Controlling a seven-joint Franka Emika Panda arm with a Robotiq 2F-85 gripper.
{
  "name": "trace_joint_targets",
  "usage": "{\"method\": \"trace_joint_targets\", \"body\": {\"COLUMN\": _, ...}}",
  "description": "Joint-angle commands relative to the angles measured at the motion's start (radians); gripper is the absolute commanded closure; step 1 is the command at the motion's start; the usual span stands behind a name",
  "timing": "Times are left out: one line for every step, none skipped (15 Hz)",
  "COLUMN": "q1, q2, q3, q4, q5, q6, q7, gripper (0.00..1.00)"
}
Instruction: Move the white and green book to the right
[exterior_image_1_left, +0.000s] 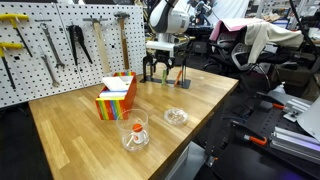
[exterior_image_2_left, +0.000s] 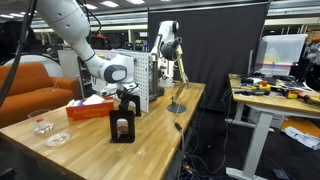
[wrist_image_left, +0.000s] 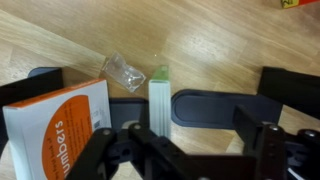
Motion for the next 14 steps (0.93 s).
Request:
{"method": "trace_joint_targets", "body": {"q1": -0.017, "q2": -0.009, "q3": 0.022, "q4": -0.007, "q5": 0.041, "q6": 0.007, "q7": -0.037, "gripper": 0.46}}
{"method": "trace_joint_targets", "body": {"q1": -0.017, "q2": -0.009, "q3": 0.024, "q4": -0.007, "q5": 0.043, "q6": 0.006, "q7": -0.037, "gripper": 0.53}}
{"method": "trace_joint_targets", "body": {"q1": -0.017, "q2": -0.009, "q3": 0.025, "q4": -0.008, "q5": 0.045, "q6": 0.006, "q7": -0.037, "gripper": 0.61}}
{"method": "trace_joint_targets", "body": {"q1": -0.017, "q2": -0.010, "q3": 0.026, "q4": -0.009, "q5": 0.046, "q6": 0.006, "q7": -0.038, "gripper": 0.67}}
{"method": "trace_joint_targets", "body": {"q1": -0.017, "q2": -0.011, "q3": 0.027, "q4": -0.011, "q5": 0.048, "q6": 0.006, "q7": -0.038, "gripper": 0.75}}
{"method": "trace_joint_targets", "body": {"q1": -0.017, "q2": -0.011, "q3": 0.028, "q4": -0.012, "q5": 0.049, "q6": 0.006, "q7": -0.039, "gripper": 0.81}}
{"method": "trace_joint_targets", "body": {"q1": -0.017, "q2": -0.013, "q3": 0.028, "q4": -0.014, "q5": 0.049, "q6": 0.007, "q7": -0.039, "gripper": 0.88}}
{"method": "trace_joint_targets", "body": {"q1": -0.017, "q2": -0.015, "q3": 0.028, "q4": -0.017, "q5": 0.049, "q6": 0.007, "q7": -0.040, "gripper": 0.95}}
{"method": "trace_joint_targets", "body": {"q1": -0.017, "q2": -0.015, "q3": 0.027, "q4": -0.019, "q5": 0.049, "q6": 0.007, "q7": -0.040, "gripper": 0.99}}
{"method": "trace_joint_targets", "body": {"q1": -0.018, "q2": -0.017, "q3": 0.027, "q4": -0.024, "q5": 0.049, "q6": 0.010, "q7": -0.041, "gripper": 1.00}}
{"method": "trace_joint_targets", "body": {"q1": -0.019, "q2": -0.019, "q3": 0.027, "q4": -0.026, "q5": 0.050, "q6": 0.010, "q7": -0.042, "gripper": 0.97}}
{"method": "trace_joint_targets", "body": {"q1": -0.019, "q2": -0.020, "q3": 0.026, "q4": -0.028, "q5": 0.050, "q6": 0.011, "q7": -0.043, "gripper": 0.96}}
{"method": "trace_joint_targets", "body": {"q1": -0.020, "q2": -0.021, "q3": 0.026, "q4": -0.030, "q5": 0.050, "q6": 0.011, "q7": -0.044, "gripper": 0.96}}
{"method": "trace_joint_targets", "body": {"q1": -0.020, "q2": -0.021, "q3": 0.026, "q4": -0.031, "q5": 0.051, "q6": 0.011, "q7": -0.044, "gripper": 0.96}}
